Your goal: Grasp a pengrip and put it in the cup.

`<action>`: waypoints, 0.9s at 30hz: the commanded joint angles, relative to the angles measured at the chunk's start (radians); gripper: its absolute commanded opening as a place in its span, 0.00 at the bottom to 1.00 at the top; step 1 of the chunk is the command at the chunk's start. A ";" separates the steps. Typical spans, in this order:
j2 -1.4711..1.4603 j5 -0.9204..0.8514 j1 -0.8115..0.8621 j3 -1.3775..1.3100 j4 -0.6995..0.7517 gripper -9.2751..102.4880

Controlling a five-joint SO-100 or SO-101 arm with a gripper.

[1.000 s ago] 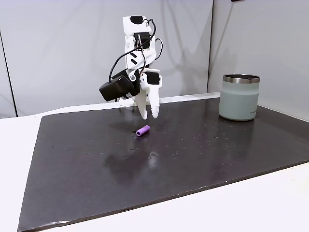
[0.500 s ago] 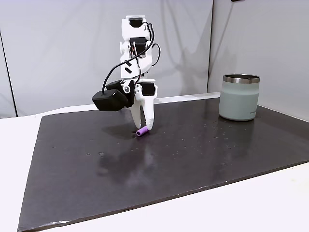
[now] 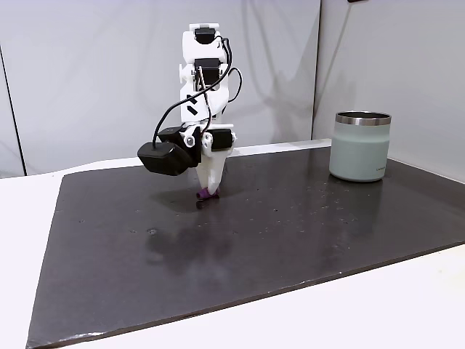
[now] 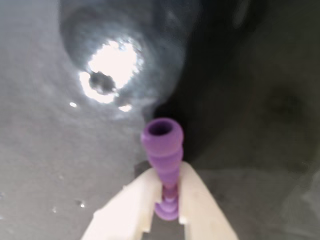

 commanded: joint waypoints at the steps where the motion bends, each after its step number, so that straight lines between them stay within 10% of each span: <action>1: 0.072 0.040 -0.028 -0.055 0.037 0.08; 27: 0.440 0.525 -0.873 -0.413 0.256 0.08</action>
